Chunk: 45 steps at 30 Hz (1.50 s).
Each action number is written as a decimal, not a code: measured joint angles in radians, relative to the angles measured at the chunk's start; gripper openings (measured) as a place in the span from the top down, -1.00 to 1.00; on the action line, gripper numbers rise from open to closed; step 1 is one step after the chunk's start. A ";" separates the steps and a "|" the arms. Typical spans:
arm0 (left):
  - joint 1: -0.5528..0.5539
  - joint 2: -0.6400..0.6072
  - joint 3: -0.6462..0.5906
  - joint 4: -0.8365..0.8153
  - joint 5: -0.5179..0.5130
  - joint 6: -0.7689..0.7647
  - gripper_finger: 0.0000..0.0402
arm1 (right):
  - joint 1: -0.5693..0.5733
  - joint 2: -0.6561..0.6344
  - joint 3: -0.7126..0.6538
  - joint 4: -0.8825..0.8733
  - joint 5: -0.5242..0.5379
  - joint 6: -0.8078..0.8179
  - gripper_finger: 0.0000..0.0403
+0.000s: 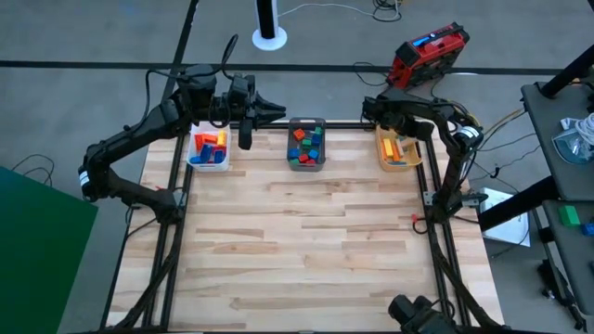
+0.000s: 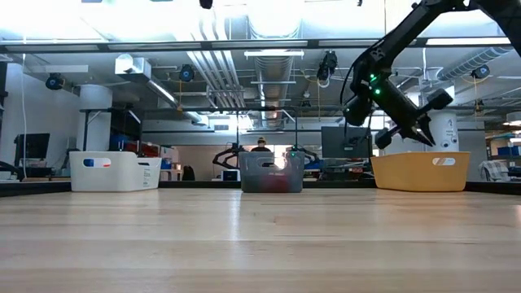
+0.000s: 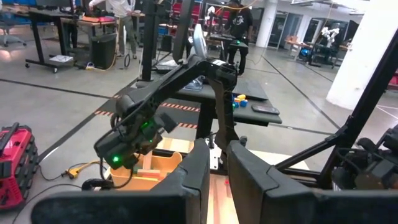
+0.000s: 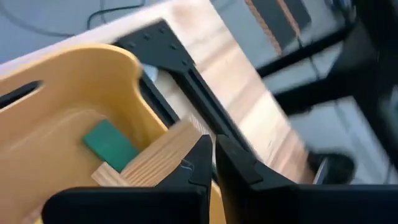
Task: Sort blocks by size
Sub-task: Adjust the brown block in the yellow bin
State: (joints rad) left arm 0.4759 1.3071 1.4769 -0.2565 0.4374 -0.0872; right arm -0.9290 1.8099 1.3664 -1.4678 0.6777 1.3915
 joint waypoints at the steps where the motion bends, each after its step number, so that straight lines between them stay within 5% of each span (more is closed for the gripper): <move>1: 0.000 0.000 0.000 0.000 0.000 0.000 0.82 | 0.002 0.000 -0.009 -0.006 -0.008 0.053 0.94; 9: 0.000 0.000 0.000 0.000 0.026 0.000 0.82 | -0.005 -0.001 -0.035 -0.020 -0.027 0.214 0.94; 45: 0.000 0.000 0.000 -0.010 0.026 0.010 0.82 | -0.078 -0.002 -0.043 0.139 -0.030 0.214 0.94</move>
State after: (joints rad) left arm 0.4759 1.3072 1.4769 -0.2668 0.4633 -0.0769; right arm -1.0065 1.8084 1.3231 -1.3291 0.6473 1.6058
